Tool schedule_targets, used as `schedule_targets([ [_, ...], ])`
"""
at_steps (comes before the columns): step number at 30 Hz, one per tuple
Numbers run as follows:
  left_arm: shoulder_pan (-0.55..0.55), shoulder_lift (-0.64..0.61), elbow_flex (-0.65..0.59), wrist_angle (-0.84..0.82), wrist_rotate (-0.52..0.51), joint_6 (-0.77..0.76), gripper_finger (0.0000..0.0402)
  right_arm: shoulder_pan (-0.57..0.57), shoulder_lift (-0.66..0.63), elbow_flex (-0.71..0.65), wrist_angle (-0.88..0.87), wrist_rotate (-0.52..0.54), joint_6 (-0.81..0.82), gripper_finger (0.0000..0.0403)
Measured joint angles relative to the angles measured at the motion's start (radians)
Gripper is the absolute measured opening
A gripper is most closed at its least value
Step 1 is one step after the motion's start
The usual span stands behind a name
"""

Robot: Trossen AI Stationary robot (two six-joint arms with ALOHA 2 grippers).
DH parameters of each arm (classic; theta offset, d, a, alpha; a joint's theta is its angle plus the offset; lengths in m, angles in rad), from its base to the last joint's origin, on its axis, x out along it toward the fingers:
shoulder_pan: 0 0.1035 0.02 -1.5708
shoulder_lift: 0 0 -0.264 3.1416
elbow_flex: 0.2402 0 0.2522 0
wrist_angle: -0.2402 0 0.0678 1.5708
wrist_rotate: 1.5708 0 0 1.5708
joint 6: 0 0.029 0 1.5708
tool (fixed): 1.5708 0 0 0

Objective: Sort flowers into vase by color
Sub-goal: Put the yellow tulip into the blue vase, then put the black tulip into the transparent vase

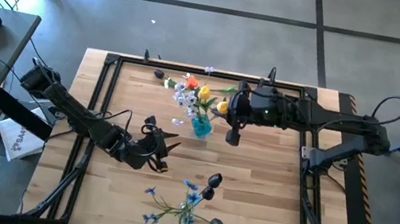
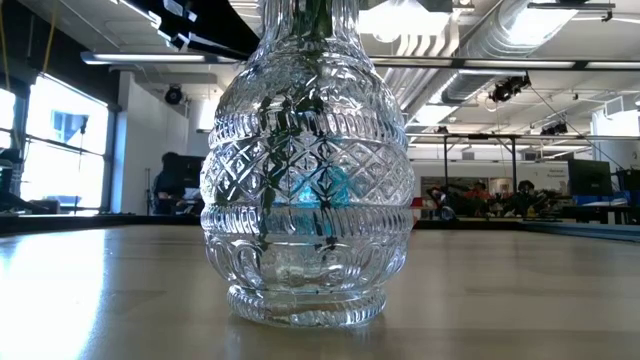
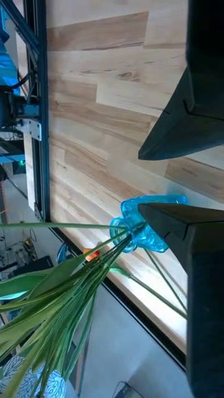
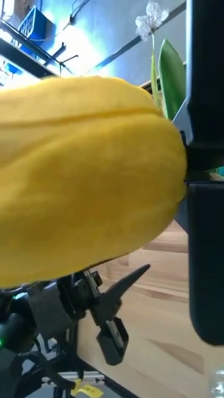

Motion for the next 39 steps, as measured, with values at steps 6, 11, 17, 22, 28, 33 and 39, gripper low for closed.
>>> schedule_targets([
  [6,0.0,0.0,0.0,0.004,0.0,0.0,0.0111,0.0,0.018,0.0,0.073,0.0,-0.017,0.0038],
  [11,0.0,0.0,0.0,0.009,0.0,0.0,0.0111,-0.007,0.053,0.0,0.088,0.0,-0.026,0.0107],
  [17,0.0,0.0,0.0,0.008,0.002,0.0,0.0111,-0.034,0.063,0.0,0.078,0.001,-0.027,0.0202],
  [22,0.0,0.0,0.0,0.008,0.003,0.0,0.0111,-0.054,0.045,0.002,0.088,0.003,-0.015,0.0254],
  [28,0.0,0.0,0.0,0.007,0.004,0.0,0.0111,-0.059,0.014,0.004,0.134,0.004,-0.001,0.0263],
  [33,0.0,0.0,0.0,0.0,0.004,0.0,0.0111,-0.05,-0.019,0.004,0.157,0.003,-0.02,0.0264],
  [39,0.0,0.0,0.0,-0.009,0.004,0.0,0.0111,-0.029,-0.071,0.005,0.086,0.057,-0.038,0.0264],
])
